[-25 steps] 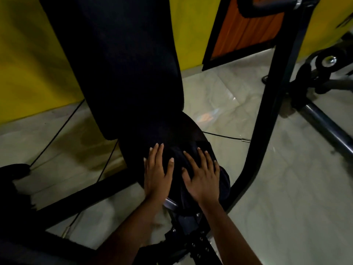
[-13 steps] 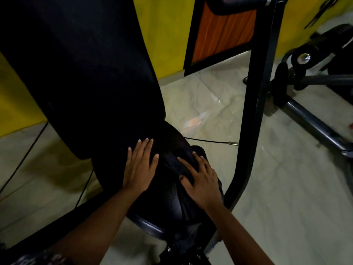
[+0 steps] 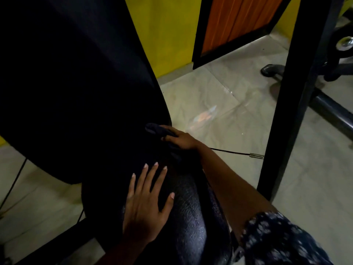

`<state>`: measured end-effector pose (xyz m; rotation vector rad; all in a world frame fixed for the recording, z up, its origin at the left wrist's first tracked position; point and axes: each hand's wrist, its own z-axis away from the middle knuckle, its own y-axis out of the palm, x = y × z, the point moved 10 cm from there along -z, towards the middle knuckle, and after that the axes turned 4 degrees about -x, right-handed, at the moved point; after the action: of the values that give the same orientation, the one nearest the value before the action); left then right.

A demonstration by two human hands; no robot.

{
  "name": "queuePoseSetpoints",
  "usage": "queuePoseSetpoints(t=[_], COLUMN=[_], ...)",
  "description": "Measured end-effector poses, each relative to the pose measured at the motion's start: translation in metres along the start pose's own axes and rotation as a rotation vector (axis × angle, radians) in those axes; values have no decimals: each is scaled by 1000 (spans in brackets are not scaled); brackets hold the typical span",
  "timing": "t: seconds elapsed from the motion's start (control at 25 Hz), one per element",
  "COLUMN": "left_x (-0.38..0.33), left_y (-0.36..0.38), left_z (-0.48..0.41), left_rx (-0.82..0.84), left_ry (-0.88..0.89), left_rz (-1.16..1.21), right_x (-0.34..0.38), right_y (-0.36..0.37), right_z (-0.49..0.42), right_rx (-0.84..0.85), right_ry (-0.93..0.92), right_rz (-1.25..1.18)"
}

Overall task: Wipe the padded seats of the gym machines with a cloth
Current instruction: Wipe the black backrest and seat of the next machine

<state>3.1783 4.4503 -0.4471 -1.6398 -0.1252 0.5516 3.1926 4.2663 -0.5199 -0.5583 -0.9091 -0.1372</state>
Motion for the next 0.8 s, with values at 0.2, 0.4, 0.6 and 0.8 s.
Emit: queuePoseSetpoints(t=[0.2,0.4,0.6,0.8], left_x=[-3,-1,-1,-1], left_y=[-3,-1,0,5], left_z=[-2,0,-2,-3], left_rx=[12,19,14,61], left_ry=[11,-2,-5,-8], left_rz=[15,16,-21,-62], right_x=[-33,-40,-28,-59], right_y=[-12,-10,-9,-7], right_z=[101,119,52,170], right_rx=[-143,-164,-80,-317], right_ry=[-51,-88,-26,-35], right_rz=[-179,-329,-358,-288])
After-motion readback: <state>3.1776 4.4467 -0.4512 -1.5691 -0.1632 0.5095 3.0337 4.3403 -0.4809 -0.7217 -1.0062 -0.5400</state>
